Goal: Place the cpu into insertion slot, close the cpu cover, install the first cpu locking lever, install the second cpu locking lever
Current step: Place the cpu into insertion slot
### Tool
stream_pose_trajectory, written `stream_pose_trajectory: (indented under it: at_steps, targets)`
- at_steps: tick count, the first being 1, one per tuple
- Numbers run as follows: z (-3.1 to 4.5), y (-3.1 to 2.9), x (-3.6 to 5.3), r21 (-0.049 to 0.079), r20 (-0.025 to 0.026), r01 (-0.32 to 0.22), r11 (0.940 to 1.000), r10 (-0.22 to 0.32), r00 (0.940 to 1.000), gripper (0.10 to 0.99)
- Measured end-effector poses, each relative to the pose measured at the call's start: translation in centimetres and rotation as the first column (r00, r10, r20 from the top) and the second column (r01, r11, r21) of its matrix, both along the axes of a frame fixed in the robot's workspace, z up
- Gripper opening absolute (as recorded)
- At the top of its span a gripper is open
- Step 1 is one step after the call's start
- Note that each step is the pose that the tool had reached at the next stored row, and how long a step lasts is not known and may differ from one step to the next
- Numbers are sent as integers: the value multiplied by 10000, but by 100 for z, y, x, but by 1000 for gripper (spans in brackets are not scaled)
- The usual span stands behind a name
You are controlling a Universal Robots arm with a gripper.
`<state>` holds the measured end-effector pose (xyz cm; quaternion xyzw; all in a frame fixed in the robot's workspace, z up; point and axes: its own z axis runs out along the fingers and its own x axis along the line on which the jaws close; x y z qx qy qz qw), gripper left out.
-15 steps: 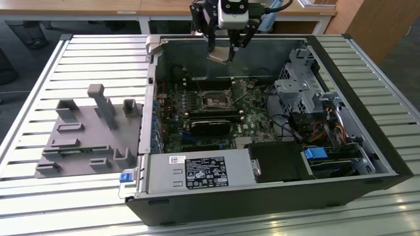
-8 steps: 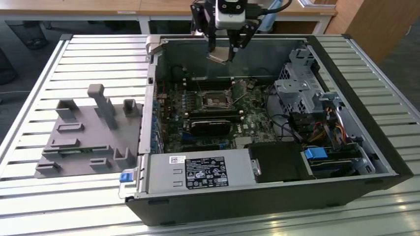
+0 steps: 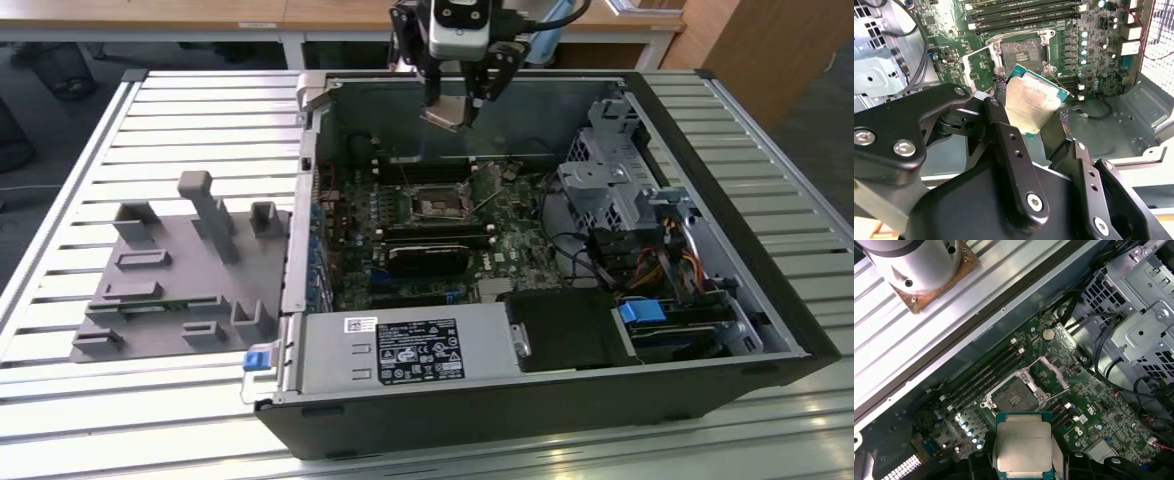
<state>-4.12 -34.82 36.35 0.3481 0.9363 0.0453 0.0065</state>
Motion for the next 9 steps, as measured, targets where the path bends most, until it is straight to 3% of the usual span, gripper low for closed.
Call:
stream_pose_trajectory:
  at_steps: [9]
  targets:
    - [-11, 1, -1, 0, 0, 902, 9959, -902, 9959, 525]
